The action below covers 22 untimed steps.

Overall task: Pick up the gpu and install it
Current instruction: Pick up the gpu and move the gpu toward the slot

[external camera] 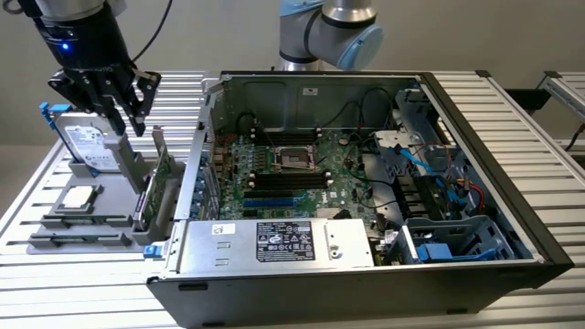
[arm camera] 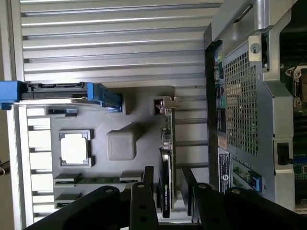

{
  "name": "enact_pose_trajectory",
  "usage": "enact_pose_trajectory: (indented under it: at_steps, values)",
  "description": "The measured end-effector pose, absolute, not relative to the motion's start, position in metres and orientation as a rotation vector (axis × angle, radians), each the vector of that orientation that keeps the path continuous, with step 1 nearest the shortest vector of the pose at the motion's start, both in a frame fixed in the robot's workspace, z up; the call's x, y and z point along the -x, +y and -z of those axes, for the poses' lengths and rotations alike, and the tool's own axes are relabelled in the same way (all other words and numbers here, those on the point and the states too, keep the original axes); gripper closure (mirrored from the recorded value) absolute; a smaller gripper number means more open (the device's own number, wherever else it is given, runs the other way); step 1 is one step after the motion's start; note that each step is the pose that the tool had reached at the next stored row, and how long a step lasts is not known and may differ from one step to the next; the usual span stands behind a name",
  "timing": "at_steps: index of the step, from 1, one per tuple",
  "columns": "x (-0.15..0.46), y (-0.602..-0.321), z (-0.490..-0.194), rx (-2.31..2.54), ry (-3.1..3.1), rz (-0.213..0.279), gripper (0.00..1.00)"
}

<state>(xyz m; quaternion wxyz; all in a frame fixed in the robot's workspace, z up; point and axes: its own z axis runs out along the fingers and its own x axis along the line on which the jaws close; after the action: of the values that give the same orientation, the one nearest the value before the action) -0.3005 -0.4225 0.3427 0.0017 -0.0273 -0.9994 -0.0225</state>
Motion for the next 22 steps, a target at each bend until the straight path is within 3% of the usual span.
enact_pose_trajectory:
  at_steps: [8,10,11,22]
  values:
    - [0.301,-0.424,-0.328,0.052,-3.136,0.070,0.64]
    - [0.301,-0.424,-0.324,0.044,-3.136,0.070,0.62]
    - [0.301,-0.425,-0.323,0.040,-3.136,0.070,0.56]
    - [0.301,-0.426,-0.303,0.001,-3.136,0.070,0.56]
